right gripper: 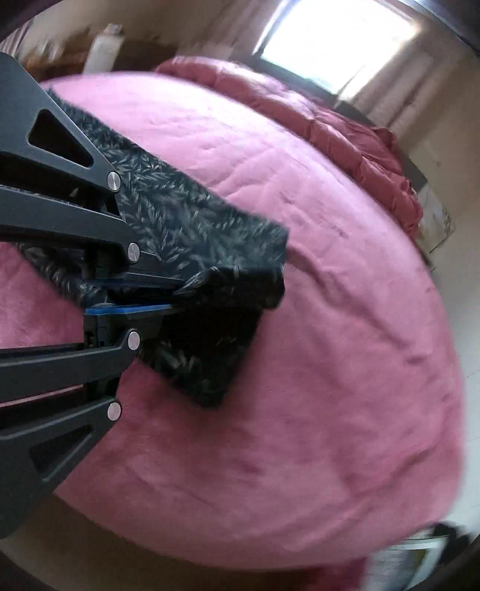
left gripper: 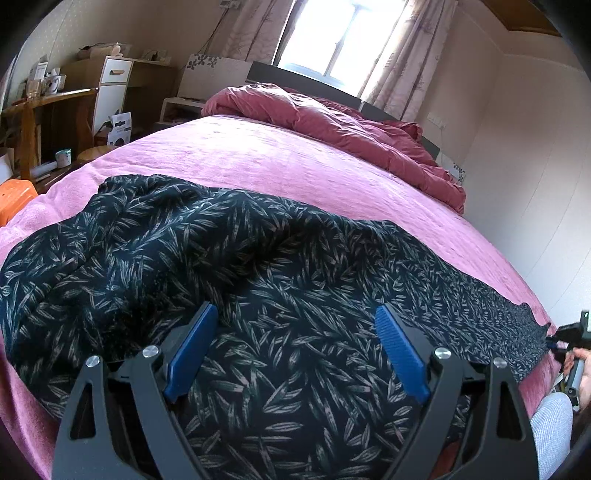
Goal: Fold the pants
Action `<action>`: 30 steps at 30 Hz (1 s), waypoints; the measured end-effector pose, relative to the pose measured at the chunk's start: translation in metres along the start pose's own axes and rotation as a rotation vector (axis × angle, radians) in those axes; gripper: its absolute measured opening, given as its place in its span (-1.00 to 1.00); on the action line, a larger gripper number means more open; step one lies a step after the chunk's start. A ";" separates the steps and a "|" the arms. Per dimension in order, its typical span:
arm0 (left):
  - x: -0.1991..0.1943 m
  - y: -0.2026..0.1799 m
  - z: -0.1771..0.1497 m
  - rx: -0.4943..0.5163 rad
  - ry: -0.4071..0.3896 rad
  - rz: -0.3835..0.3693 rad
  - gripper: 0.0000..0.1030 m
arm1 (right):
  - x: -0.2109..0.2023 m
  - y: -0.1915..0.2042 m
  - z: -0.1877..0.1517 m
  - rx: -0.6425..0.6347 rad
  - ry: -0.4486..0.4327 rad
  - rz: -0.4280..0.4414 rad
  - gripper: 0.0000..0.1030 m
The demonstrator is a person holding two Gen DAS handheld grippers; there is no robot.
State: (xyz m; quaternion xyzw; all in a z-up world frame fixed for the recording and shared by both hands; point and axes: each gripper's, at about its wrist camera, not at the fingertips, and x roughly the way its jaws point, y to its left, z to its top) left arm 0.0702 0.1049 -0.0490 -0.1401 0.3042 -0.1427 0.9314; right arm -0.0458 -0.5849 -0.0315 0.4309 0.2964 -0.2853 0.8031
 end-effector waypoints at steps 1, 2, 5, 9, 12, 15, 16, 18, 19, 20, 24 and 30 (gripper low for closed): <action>0.000 0.000 0.000 0.001 -0.001 -0.002 0.70 | 0.001 -0.005 -0.001 0.011 -0.008 0.035 -0.88; -0.001 0.000 -0.001 0.001 -0.002 -0.003 0.71 | 0.000 -0.005 -0.002 0.010 -0.018 0.057 -0.85; -0.001 0.000 -0.001 0.005 -0.003 -0.005 0.72 | -0.005 -0.004 -0.002 0.006 -0.052 0.118 -0.65; -0.001 -0.001 -0.001 0.006 -0.004 -0.007 0.73 | 0.000 0.001 0.004 0.022 -0.047 0.110 -0.65; -0.001 -0.001 -0.001 0.005 -0.007 -0.008 0.73 | -0.002 0.002 0.009 0.031 -0.061 0.109 -0.89; -0.001 -0.001 -0.001 0.008 -0.006 -0.007 0.73 | -0.026 0.005 0.008 -0.007 -0.122 0.103 -0.91; -0.001 -0.002 -0.002 0.008 -0.007 -0.007 0.73 | -0.031 0.003 0.007 -0.009 -0.127 0.088 -0.91; -0.001 -0.002 -0.002 0.007 -0.006 -0.007 0.73 | -0.026 -0.002 0.006 0.003 -0.106 0.043 -0.91; -0.001 -0.002 -0.002 0.007 -0.005 -0.007 0.73 | -0.021 -0.005 0.007 0.008 -0.090 0.022 -0.91; -0.001 -0.002 -0.001 0.007 -0.005 -0.008 0.73 | -0.013 -0.011 0.005 0.020 -0.068 0.002 -0.91; -0.002 -0.002 -0.001 0.006 -0.001 -0.008 0.73 | -0.004 -0.016 0.000 0.023 -0.077 -0.011 -0.86; -0.014 -0.018 0.011 0.013 0.011 -0.020 0.74 | -0.053 0.020 -0.011 -0.029 -0.283 -0.100 -0.37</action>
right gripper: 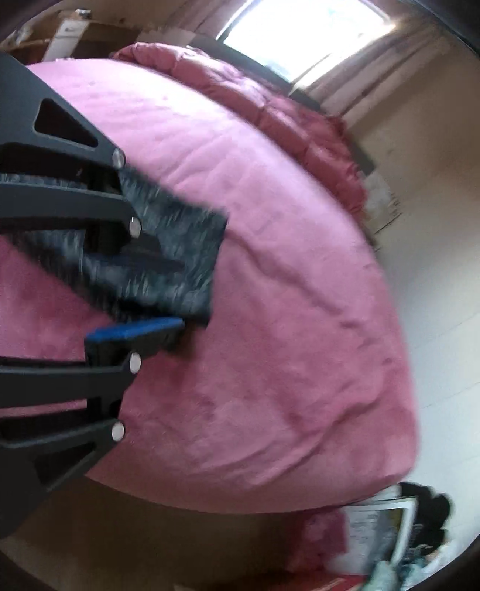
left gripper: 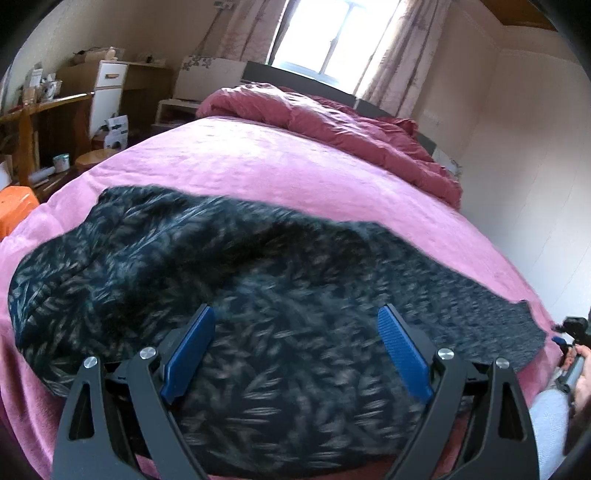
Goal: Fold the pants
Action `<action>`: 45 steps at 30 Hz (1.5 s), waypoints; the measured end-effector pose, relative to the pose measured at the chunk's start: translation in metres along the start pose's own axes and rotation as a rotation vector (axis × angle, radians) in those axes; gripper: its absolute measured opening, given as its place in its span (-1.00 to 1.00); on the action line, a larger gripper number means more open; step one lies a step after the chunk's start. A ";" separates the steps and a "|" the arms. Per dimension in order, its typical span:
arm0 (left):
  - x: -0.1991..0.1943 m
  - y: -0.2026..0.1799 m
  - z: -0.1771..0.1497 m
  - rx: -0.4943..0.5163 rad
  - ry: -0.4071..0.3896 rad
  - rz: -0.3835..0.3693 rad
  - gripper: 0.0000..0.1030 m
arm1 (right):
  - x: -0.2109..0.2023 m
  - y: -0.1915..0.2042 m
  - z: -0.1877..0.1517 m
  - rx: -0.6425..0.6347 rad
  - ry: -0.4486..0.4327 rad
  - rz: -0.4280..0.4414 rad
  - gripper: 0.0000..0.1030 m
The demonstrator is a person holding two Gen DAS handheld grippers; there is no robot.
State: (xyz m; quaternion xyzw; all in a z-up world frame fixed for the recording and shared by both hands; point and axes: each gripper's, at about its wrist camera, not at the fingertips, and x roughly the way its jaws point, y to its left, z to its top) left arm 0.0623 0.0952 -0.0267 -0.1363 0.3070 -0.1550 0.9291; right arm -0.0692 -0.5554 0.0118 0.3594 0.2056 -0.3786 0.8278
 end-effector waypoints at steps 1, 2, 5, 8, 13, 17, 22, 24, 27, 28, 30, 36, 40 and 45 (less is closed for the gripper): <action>-0.002 -0.004 0.005 -0.001 -0.003 -0.010 0.74 | -0.007 0.014 -0.003 -0.030 -0.010 0.035 -0.25; -0.003 -0.010 0.011 0.002 -0.007 -0.025 0.74 | -0.012 0.028 -0.008 -0.060 -0.008 0.066 -0.19; 0.006 -0.034 0.030 0.029 0.030 -0.045 0.74 | -0.011 0.085 -0.037 -0.196 0.069 0.180 -0.17; 0.026 -0.061 0.041 0.082 0.097 -0.056 0.72 | 0.002 0.137 -0.080 -0.299 0.194 0.293 -0.17; 0.077 -0.097 0.048 0.214 0.233 -0.033 0.28 | 0.016 0.181 -0.155 -0.463 0.308 0.385 -0.18; 0.119 -0.106 0.052 0.227 0.296 -0.033 0.07 | 0.025 0.192 -0.187 -0.554 0.408 0.402 -0.17; 0.132 -0.081 0.057 0.119 0.275 -0.036 -0.05 | 0.007 0.202 -0.188 -0.604 0.331 0.499 -0.17; 0.114 -0.057 0.056 0.043 0.230 -0.046 0.11 | -0.007 0.219 -0.194 -0.656 0.303 0.574 -0.17; 0.084 -0.021 0.053 -0.039 0.153 -0.038 0.21 | -0.016 0.256 -0.212 -0.774 0.312 0.665 -0.17; 0.077 -0.012 0.052 -0.069 0.136 -0.048 0.22 | -0.015 0.263 -0.212 -0.793 0.314 0.679 -0.17; 0.060 0.010 0.052 -0.132 0.087 -0.037 0.26 | -0.009 0.300 -0.230 -0.837 0.387 0.745 -0.17; 0.036 0.054 0.053 -0.121 0.010 0.091 0.37 | 0.029 0.393 -0.283 -0.917 0.575 0.808 -0.17; 0.032 0.086 0.041 -0.171 -0.007 0.140 0.52 | 0.052 0.414 -0.306 -0.895 0.672 0.822 -0.03; 0.046 0.088 0.045 -0.148 0.030 0.157 0.62 | 0.053 0.410 -0.326 -0.969 0.705 0.849 -0.38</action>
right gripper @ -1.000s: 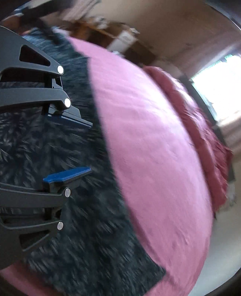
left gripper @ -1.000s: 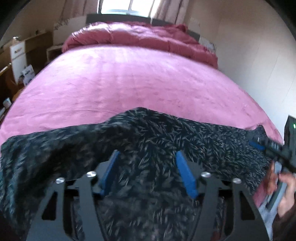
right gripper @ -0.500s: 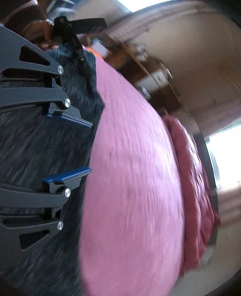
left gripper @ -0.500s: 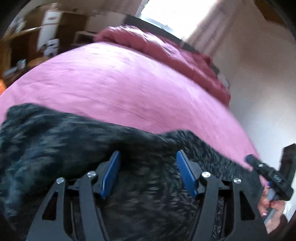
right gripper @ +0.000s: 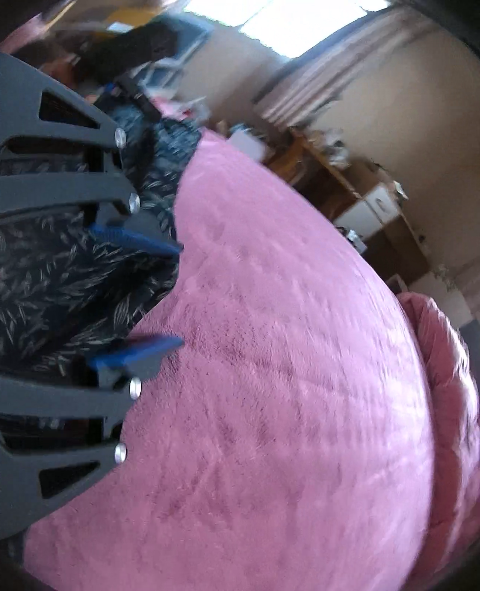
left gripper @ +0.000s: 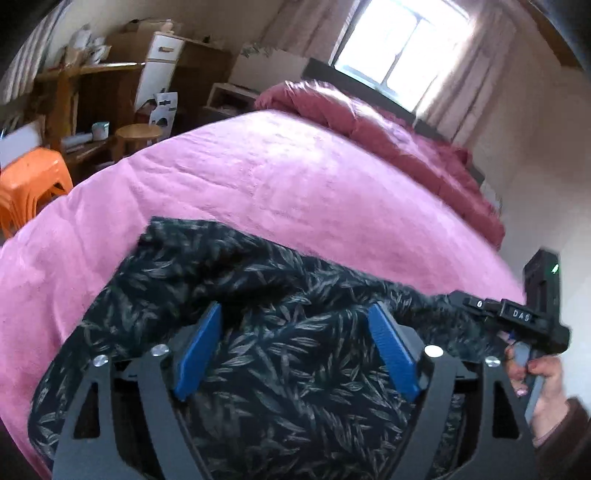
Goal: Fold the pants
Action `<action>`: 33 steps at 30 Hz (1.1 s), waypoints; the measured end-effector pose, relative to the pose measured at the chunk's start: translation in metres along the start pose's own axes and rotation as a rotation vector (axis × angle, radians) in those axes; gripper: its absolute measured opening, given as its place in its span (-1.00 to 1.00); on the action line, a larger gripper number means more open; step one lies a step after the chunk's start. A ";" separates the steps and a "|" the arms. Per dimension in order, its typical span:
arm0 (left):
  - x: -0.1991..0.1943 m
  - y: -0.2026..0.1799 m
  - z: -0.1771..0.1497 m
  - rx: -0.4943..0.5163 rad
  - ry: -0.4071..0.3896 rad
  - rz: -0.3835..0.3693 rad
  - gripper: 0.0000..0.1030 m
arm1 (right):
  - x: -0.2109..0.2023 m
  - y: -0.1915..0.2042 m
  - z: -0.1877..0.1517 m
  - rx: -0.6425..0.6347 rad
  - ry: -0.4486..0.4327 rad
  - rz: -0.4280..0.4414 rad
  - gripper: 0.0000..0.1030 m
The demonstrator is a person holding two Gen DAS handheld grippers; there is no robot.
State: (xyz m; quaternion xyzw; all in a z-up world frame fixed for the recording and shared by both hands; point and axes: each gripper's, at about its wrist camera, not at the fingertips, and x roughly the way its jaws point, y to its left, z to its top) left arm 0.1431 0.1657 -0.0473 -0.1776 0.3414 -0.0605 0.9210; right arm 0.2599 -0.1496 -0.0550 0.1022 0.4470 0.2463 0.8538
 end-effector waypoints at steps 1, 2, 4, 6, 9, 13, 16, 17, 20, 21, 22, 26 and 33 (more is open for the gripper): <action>0.004 -0.006 0.001 0.015 0.011 0.020 0.62 | 0.001 0.005 -0.001 -0.012 0.009 0.002 -0.66; 0.008 -0.012 0.004 0.027 0.021 0.045 0.62 | 0.002 0.011 -0.003 -0.028 0.017 -0.004 -0.74; 0.010 -0.016 0.012 0.035 0.021 0.096 0.62 | 0.000 0.020 -0.001 -0.047 -0.009 -0.076 -0.97; 0.011 -0.019 0.019 0.040 0.010 0.185 0.62 | -0.007 0.032 0.000 -0.077 -0.061 -0.176 -0.97; 0.025 -0.016 0.019 0.012 0.054 0.202 0.65 | -0.005 0.039 -0.002 -0.135 -0.115 -0.263 -0.98; 0.040 -0.018 0.018 0.058 0.067 0.230 0.72 | 0.005 0.023 -0.010 -0.098 -0.122 -0.235 -0.97; 0.036 -0.018 0.019 0.050 0.058 0.215 0.73 | -0.019 0.012 -0.006 -0.020 -0.201 -0.188 -0.97; 0.034 -0.018 0.020 0.046 0.052 0.209 0.73 | -0.026 0.011 -0.004 0.005 -0.225 -0.186 -0.96; 0.017 -0.019 0.018 0.031 0.011 0.191 0.73 | -0.064 0.004 -0.012 0.053 -0.258 -0.200 -0.83; 0.008 -0.023 0.016 0.027 -0.009 0.182 0.73 | -0.077 0.003 -0.019 0.041 -0.252 -0.228 -0.83; -0.002 -0.029 0.011 0.021 -0.035 0.154 0.74 | -0.091 0.002 -0.028 0.024 -0.255 -0.243 -0.77; -0.012 -0.057 -0.009 0.094 -0.034 0.063 0.83 | -0.134 -0.009 -0.070 0.044 -0.290 -0.311 0.28; -0.019 -0.072 -0.033 0.159 -0.047 0.035 0.95 | -0.203 -0.063 -0.124 0.309 -0.352 -0.377 0.29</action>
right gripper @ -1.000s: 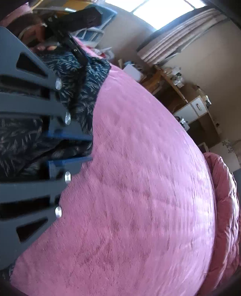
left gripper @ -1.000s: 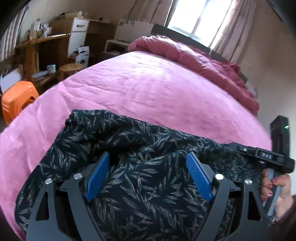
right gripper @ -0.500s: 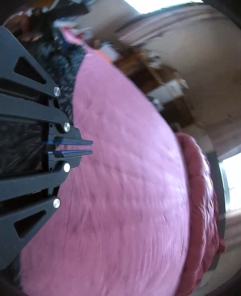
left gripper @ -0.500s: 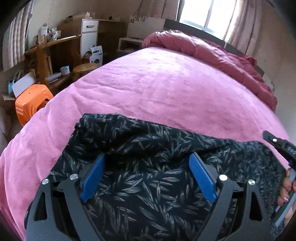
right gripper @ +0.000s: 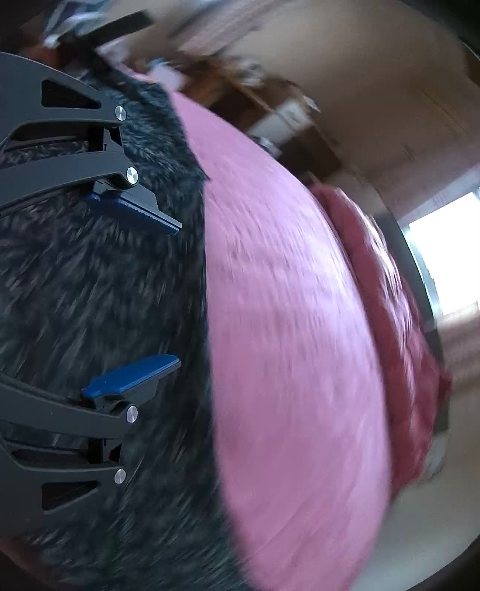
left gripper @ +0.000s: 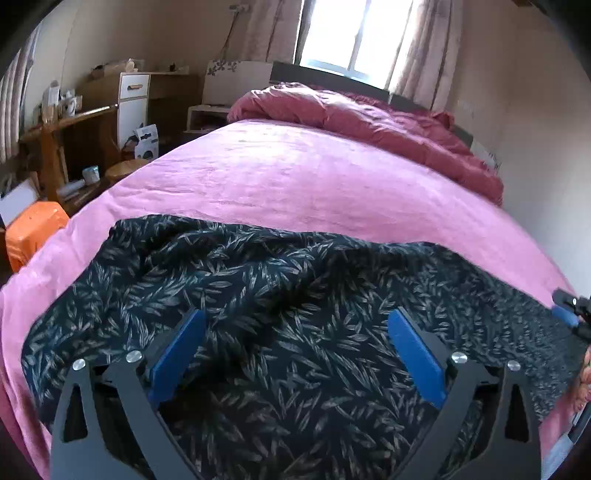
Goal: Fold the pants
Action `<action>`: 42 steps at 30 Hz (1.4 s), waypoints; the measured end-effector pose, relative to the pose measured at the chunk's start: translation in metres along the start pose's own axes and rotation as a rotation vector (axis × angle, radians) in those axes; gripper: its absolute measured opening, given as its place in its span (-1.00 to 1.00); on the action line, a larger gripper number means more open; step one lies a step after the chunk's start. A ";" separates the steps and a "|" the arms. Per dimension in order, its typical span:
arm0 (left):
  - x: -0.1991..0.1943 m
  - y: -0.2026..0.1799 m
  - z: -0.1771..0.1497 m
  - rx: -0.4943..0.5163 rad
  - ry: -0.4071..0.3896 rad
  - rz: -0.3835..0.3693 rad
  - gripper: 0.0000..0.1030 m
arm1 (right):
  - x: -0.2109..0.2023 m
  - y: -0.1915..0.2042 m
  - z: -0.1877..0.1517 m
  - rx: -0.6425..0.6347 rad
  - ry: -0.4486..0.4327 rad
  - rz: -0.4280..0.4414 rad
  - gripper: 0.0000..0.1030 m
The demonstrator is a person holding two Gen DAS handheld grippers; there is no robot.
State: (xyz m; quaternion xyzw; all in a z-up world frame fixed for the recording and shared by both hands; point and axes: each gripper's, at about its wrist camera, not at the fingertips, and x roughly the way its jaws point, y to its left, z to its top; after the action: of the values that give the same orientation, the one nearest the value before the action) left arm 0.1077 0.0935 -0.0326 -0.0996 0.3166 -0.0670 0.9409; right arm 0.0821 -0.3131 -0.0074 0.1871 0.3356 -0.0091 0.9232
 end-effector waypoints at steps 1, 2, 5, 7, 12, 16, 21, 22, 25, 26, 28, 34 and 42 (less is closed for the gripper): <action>-0.001 0.004 -0.002 -0.019 0.001 -0.013 0.96 | -0.007 -0.013 0.001 0.041 -0.003 -0.019 0.29; -0.001 0.008 -0.004 -0.035 0.005 -0.023 0.96 | -0.016 -0.026 0.003 0.074 -0.002 -0.059 0.29; -0.003 0.012 -0.009 -0.052 0.006 -0.043 0.96 | -0.039 -0.056 0.012 0.101 0.006 -0.183 0.29; -0.003 0.008 -0.010 -0.040 0.009 -0.033 0.96 | -0.061 -0.083 0.019 0.143 -0.011 -0.198 0.29; 0.000 0.005 -0.009 -0.033 0.028 -0.021 0.96 | -0.110 -0.166 0.020 0.390 -0.072 -0.252 0.29; 0.001 0.008 -0.009 -0.045 0.033 -0.033 0.96 | -0.139 -0.248 -0.010 0.686 -0.134 -0.266 0.29; 0.004 0.007 -0.009 -0.037 0.042 -0.019 0.96 | -0.140 -0.298 -0.042 0.857 -0.195 -0.193 0.21; 0.004 0.007 -0.009 -0.032 0.046 -0.012 0.96 | -0.140 -0.300 -0.044 0.860 -0.232 -0.174 0.21; 0.006 0.003 -0.009 -0.018 0.057 0.007 0.96 | -0.134 -0.298 -0.041 0.833 -0.274 -0.181 0.18; 0.006 0.003 -0.009 -0.016 0.058 0.009 0.96 | -0.132 -0.298 -0.040 0.822 -0.288 -0.186 0.11; 0.006 0.003 -0.009 -0.017 0.057 0.007 0.96 | -0.125 -0.299 -0.035 0.820 -0.296 -0.210 0.00; 0.007 0.000 -0.010 -0.013 0.061 0.015 0.96 | -0.119 -0.312 -0.020 0.839 -0.304 -0.219 -0.25; 0.007 -0.002 -0.010 -0.014 0.064 0.017 0.96 | -0.120 -0.313 -0.001 0.840 -0.274 -0.203 -0.81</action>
State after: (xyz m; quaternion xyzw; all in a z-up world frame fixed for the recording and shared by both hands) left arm 0.1075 0.0889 -0.0441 -0.1014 0.3477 -0.0602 0.9302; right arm -0.0560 -0.6169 -0.0401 0.5085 0.1942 -0.2598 0.7976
